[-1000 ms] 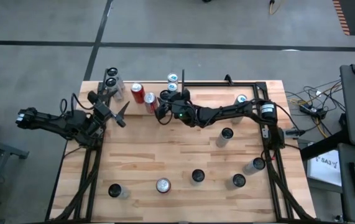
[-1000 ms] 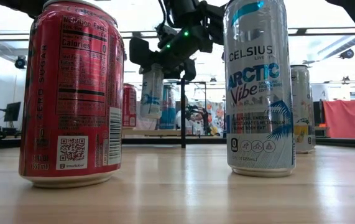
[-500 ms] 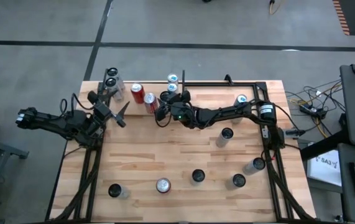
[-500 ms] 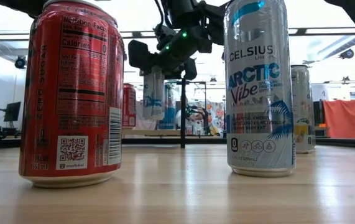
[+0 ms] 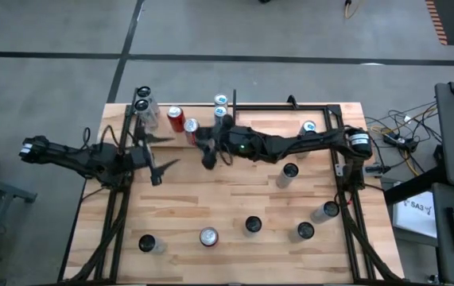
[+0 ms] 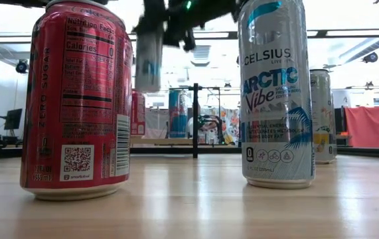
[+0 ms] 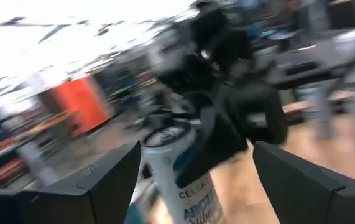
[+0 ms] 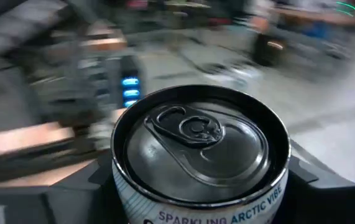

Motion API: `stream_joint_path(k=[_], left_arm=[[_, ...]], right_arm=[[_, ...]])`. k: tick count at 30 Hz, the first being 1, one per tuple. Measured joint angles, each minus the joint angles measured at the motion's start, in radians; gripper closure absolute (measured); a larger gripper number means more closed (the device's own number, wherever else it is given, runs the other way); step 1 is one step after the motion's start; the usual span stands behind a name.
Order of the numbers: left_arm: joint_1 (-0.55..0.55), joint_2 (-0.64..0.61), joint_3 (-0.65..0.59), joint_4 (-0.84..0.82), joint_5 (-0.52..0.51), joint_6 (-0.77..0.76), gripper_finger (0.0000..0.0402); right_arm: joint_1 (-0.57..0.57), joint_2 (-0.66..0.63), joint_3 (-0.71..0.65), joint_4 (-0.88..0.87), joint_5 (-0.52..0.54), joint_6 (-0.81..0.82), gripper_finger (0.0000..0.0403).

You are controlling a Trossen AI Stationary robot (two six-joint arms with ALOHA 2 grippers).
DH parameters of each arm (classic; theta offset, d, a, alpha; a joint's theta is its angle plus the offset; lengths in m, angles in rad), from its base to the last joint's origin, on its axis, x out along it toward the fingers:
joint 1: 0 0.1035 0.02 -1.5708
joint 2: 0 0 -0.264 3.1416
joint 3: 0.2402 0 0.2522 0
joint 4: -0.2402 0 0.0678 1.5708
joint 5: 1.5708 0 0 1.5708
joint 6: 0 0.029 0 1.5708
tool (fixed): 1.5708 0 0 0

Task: Place canned beverage on shelf
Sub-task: Put the top left white and blue soda can on the shelf

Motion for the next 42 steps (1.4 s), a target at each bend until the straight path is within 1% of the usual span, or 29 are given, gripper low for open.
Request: stream_joint_path(k=[2,4,10,13,15,20,28,34,38,42], left_arm=[[0.000,0.027,0.000,0.006,0.061,0.006,0.0106],[0.000,0.059,0.000,0.019,0.070,0.017,0.0106],[0.001,0.134,0.000,0.073,0.071,0.027,0.0106],[0.007,0.164,0.000,0.110,0.071,0.030,0.0106],[0.009,0.184,0.000,0.135,0.070,0.030,0.0106],[0.011,0.223,0.003,0.146,0.059,0.026,0.0106],[0.014,0.291,0.024,0.149,0.058,0.020,0.0106],[0.029,0.328,0.026,0.193,0.057,0.024,0.0105],[0.035,0.341,0.036,0.198,0.071,0.016,0.0089],[0.040,0.355,0.037,0.196,0.107,0.016,0.0050]], right_arm=[[0.023,-0.024,0.001,0.011,-0.065,-0.077,0.0165],[0.050,-0.046,0.004,0.004,-0.110,-0.139,0.0165],[0.122,-0.067,0.020,-0.019,-0.106,-0.252,0.0165],[0.141,-0.067,0.030,-0.016,-0.106,-0.276,0.0165],[0.146,-0.069,0.033,-0.013,-0.104,-0.287,0.0165],[0.148,-0.069,0.034,-0.027,-0.050,-0.319,0.0165],[0.148,-0.069,0.034,-0.018,-0.052,-0.343,0.0165],[0.148,-0.069,0.034,-0.007,-0.053,-0.349,0.0165],[0.148,-0.069,0.034,-0.006,-0.054,-0.349,0.0165],[0.148,-0.069,0.034,0.005,-0.061,-0.355,0.0165]])
